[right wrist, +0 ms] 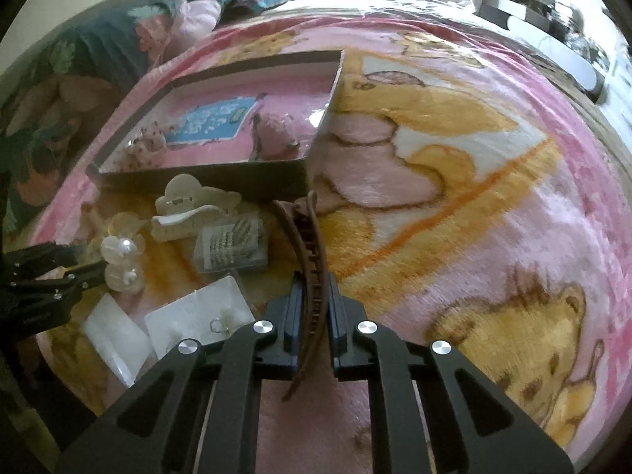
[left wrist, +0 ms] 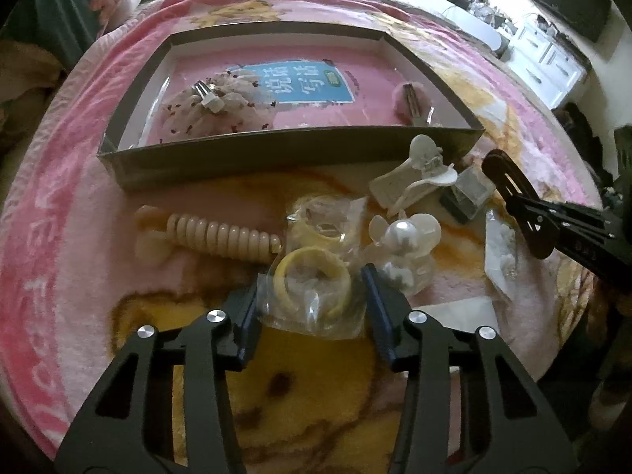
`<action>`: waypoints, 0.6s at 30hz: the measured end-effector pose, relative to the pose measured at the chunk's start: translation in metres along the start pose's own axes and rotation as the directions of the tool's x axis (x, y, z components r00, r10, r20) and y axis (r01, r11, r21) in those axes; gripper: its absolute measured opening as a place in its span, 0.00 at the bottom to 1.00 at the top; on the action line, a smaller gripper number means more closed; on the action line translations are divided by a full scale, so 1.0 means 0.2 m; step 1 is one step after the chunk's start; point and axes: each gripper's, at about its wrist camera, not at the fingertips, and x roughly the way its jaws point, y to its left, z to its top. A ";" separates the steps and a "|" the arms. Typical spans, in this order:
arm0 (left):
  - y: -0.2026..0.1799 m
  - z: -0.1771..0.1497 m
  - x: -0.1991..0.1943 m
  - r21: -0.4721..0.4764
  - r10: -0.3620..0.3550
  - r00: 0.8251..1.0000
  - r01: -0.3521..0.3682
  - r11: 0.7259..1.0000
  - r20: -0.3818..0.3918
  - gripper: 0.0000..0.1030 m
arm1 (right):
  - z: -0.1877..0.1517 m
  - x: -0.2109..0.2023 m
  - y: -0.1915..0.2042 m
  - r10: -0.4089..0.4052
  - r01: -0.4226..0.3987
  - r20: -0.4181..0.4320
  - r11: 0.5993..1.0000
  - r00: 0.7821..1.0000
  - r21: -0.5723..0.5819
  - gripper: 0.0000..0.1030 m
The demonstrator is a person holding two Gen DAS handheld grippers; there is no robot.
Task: Organize jewelry
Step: 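Lift the bag and the brown claw and carry them over the box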
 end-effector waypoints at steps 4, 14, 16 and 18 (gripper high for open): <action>0.04 -0.01 -0.05 -0.018 -0.008 1.000 0.008 1.000 0.019 0.36 | -0.03 -0.08 -0.03 0.007 -0.008 0.034 1.000 0.999 0.028 0.10; 0.15 -0.05 -0.25 -0.076 0.002 0.996 0.005 0.997 0.094 0.36 | -0.07 -0.23 0.04 0.051 -0.053 0.094 0.998 0.994 0.015 0.10; 0.18 -0.05 -0.28 -0.087 0.011 0.994 -0.002 0.996 0.109 0.36 | -0.06 -0.25 0.06 0.063 -0.064 0.102 0.998 0.993 0.001 0.10; 0.21 -0.05 -0.33 -0.105 0.028 0.991 -0.015 0.994 0.129 0.36 | -0.06 -0.27 0.10 0.077 -0.076 0.112 0.997 0.991 -0.018 0.10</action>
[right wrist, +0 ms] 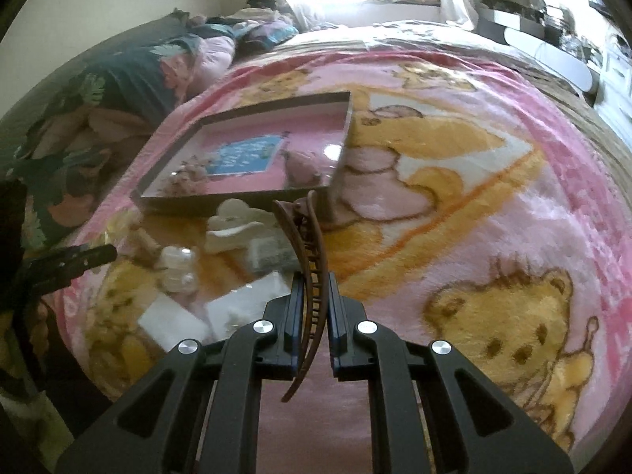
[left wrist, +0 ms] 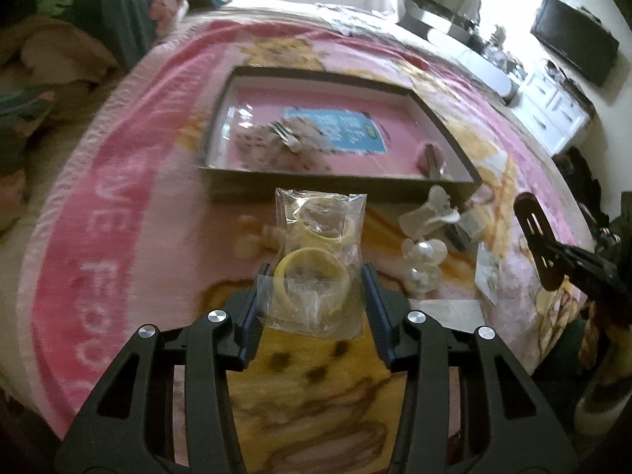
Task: Organize jewelry
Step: 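Lift the bag and the brown claw and carry them over the box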
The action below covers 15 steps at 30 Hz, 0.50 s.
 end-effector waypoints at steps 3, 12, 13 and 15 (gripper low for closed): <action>0.05 0.01 -0.06 -0.025 0.023 0.999 -0.023 0.999 0.025 0.36 | 0.01 -0.01 0.05 0.018 -0.018 0.007 1.000 1.000 -0.021 0.10; 0.19 0.05 -0.14 -0.096 0.053 0.996 -0.047 0.994 0.066 0.36 | 0.09 -0.01 0.21 0.069 -0.067 0.028 0.994 0.997 -0.081 0.10; 0.19 0.06 -0.14 -0.099 0.052 0.996 -0.045 0.994 0.071 0.36 | 0.10 -0.01 0.22 0.073 -0.070 0.030 0.994 0.997 -0.089 0.10; 0.20 0.08 -0.14 -0.100 0.051 0.996 -0.043 0.994 0.079 0.36 | 0.12 0.00 0.24 0.081 -0.077 0.034 0.992 0.996 -0.096 0.10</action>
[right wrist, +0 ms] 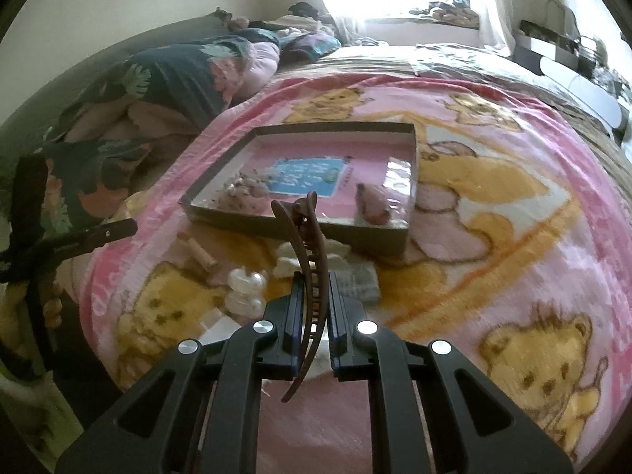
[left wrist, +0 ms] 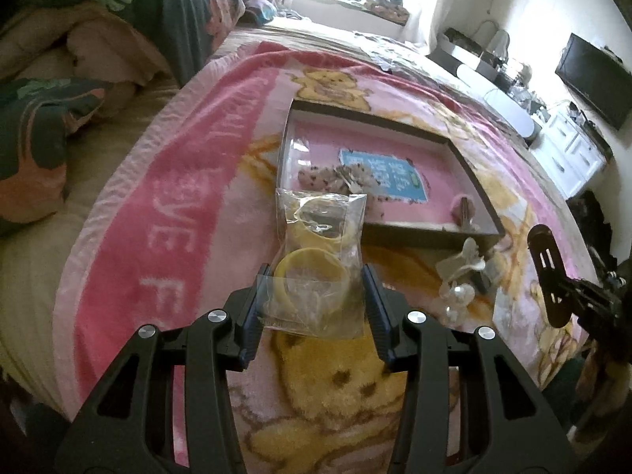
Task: Organize jewelry
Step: 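Lift the bag and the brown claw and carry them over the box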
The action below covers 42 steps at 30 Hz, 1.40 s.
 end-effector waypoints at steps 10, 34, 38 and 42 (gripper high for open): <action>-0.06 0.12 0.00 0.011 -0.007 0.999 0.007 1.000 0.035 0.36 | 0.12 0.01 0.06 0.029 -0.027 0.032 0.999 0.999 -0.040 0.10; -0.33 0.36 0.16 0.093 -0.039 0.999 0.037 0.995 0.021 0.36 | 0.51 0.01 -0.04 0.035 -0.028 0.142 0.998 0.989 -0.054 0.10; -0.36 0.39 0.21 0.104 -0.038 0.999 0.037 0.994 0.010 0.36 | 0.57 0.03 -0.09 0.019 -0.012 0.153 0.999 0.988 -0.049 0.10; -0.40 0.40 0.28 0.115 -0.044 0.999 0.044 0.992 -0.004 0.36 | 0.60 0.07 -0.15 0.010 -0.005 0.149 0.999 0.989 -0.035 0.10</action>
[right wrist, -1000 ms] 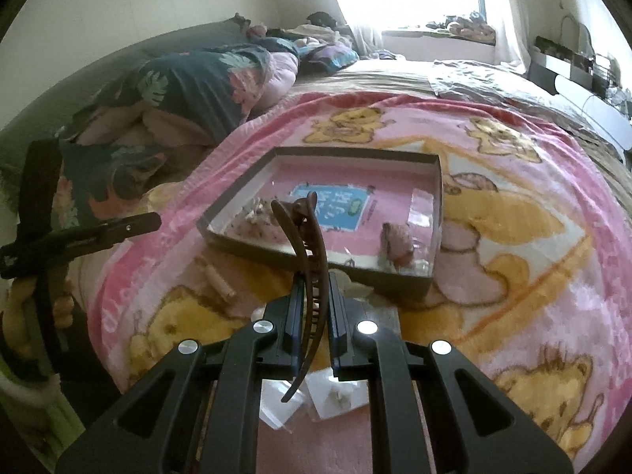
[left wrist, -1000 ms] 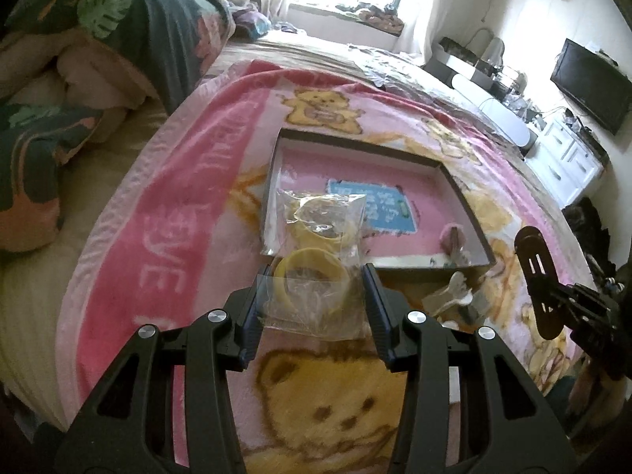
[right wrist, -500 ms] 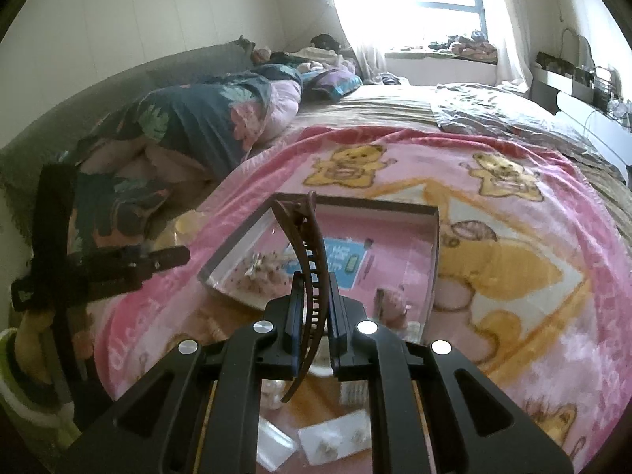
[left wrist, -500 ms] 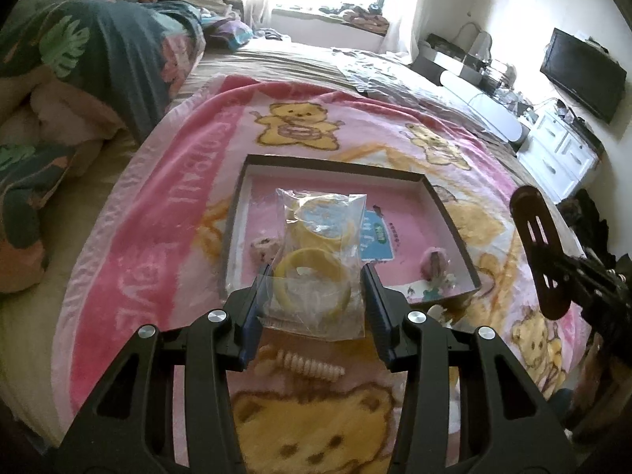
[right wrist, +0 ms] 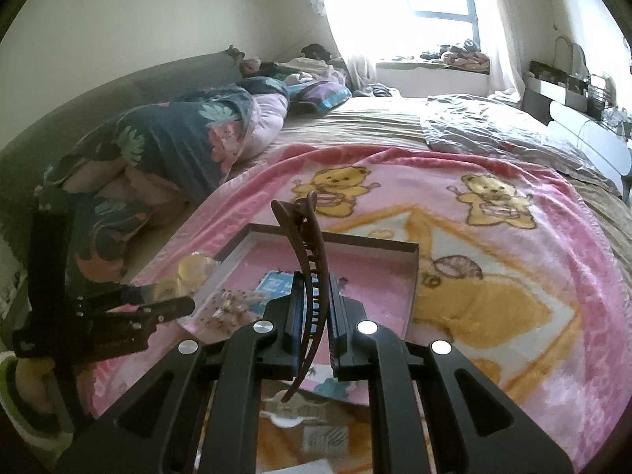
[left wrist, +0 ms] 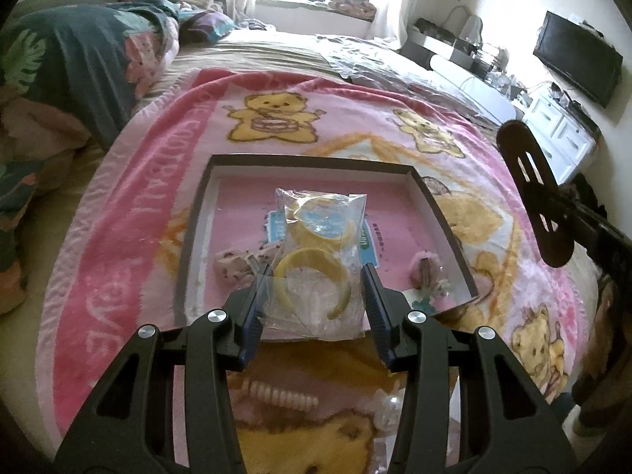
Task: Organize jewelry
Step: 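Lift the bag and the brown claw and carry them over the box, then open both grippers to release the bag and claw into the box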
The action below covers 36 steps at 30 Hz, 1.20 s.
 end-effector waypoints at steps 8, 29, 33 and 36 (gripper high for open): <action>-0.08 0.04 0.11 0.029 -0.014 1.000 0.014 0.999 -0.020 0.36 | 0.06 0.10 -0.10 0.007 -0.006 -0.027 1.000 1.000 0.023 0.10; -0.18 -0.03 0.48 0.082 -0.004 0.991 0.015 0.997 -0.136 0.36 | -0.10 0.54 -0.22 -0.021 0.027 -0.217 0.999 0.976 0.024 0.10; -0.16 -0.05 0.51 0.080 0.010 0.989 0.002 0.997 -0.146 0.37 | -0.13 0.60 -0.22 -0.028 0.034 -0.235 0.999 0.972 0.024 0.10; -0.15 -0.05 0.52 0.077 0.020 0.988 -0.009 0.997 -0.153 0.37 | -0.15 0.63 -0.21 -0.032 0.037 -0.246 0.999 0.969 0.016 0.10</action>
